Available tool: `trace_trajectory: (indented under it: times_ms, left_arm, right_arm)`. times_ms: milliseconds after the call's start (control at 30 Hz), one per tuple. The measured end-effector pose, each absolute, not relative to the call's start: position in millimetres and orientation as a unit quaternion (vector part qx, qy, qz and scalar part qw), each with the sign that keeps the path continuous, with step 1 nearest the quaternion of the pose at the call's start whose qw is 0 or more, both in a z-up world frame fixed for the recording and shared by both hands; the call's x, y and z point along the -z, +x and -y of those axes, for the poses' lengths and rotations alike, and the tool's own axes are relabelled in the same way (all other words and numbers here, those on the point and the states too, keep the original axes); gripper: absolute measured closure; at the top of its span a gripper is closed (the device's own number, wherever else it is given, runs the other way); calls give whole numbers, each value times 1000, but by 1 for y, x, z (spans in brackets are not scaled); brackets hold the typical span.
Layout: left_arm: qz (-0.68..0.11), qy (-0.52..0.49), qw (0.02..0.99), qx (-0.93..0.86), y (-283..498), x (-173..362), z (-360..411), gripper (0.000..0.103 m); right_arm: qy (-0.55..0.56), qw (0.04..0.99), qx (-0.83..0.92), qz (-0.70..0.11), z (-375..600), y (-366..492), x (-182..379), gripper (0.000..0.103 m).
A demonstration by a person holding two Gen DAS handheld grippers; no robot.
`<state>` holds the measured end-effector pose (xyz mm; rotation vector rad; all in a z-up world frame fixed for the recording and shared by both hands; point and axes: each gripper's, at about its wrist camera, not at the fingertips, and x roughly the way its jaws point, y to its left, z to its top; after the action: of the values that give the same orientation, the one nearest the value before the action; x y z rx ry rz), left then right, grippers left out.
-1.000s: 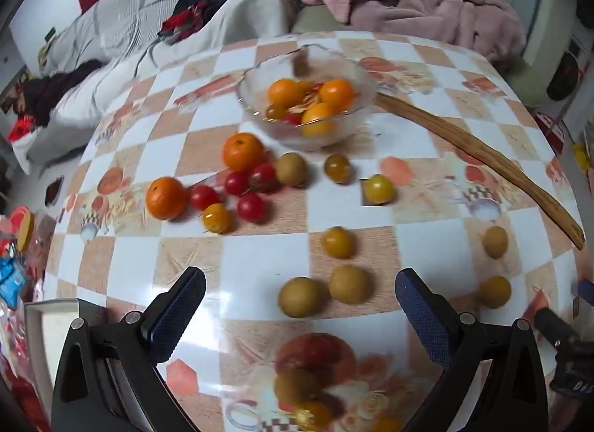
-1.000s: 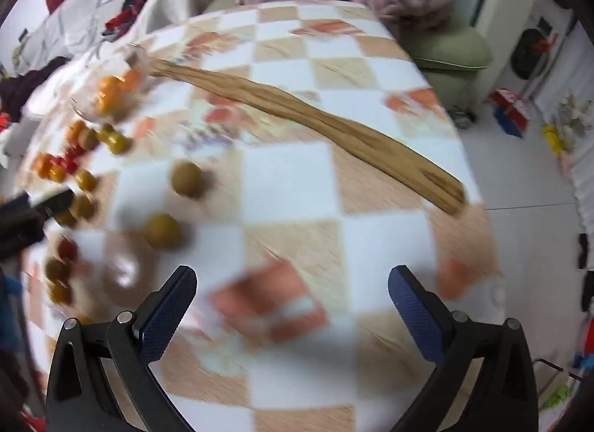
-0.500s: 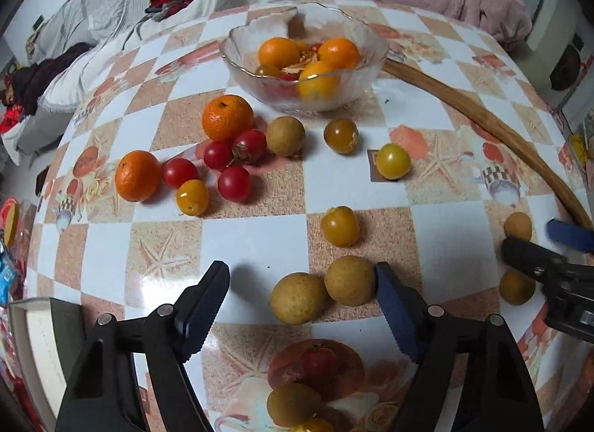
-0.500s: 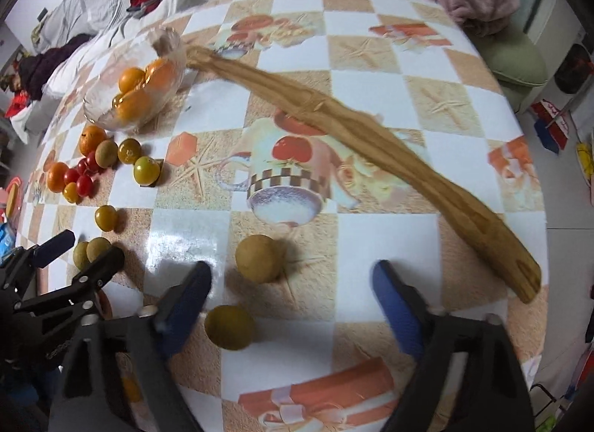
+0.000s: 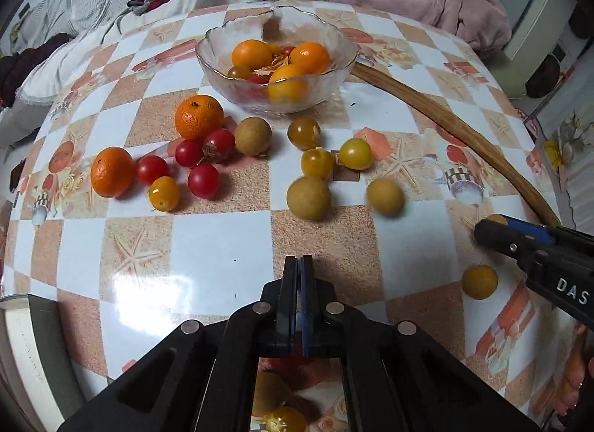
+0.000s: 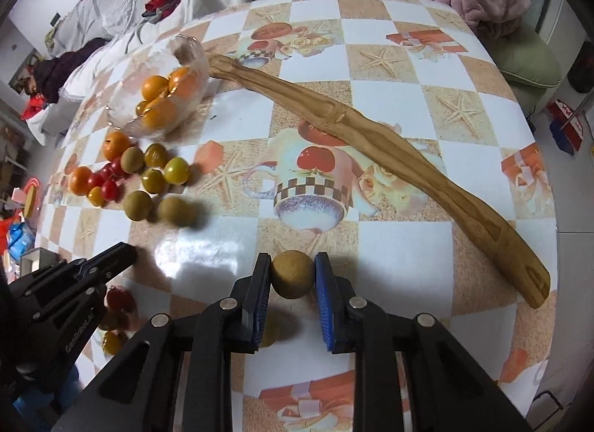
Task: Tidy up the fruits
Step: 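Grasp a brown round fruit with the right gripper, then grasp another brown round fruit with the left gripper while the right gripper holds its fruit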
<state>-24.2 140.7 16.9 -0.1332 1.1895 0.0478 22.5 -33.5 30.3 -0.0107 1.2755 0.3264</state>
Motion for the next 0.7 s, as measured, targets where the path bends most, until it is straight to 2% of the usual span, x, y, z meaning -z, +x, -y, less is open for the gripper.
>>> trace_trajectory:
  times_ms: [400, 700]
  left_arm:
    - [-562, -50, 825, -18, -29, -17, -140, 99]
    - [-565, -80, 821, -3, -37, -18, -145, 99]
  right_arm:
    - [13, 787, -143, -600, 44, 7, -32, 77]
    - [14, 786, -155, -598, 46, -2, -35, 77]
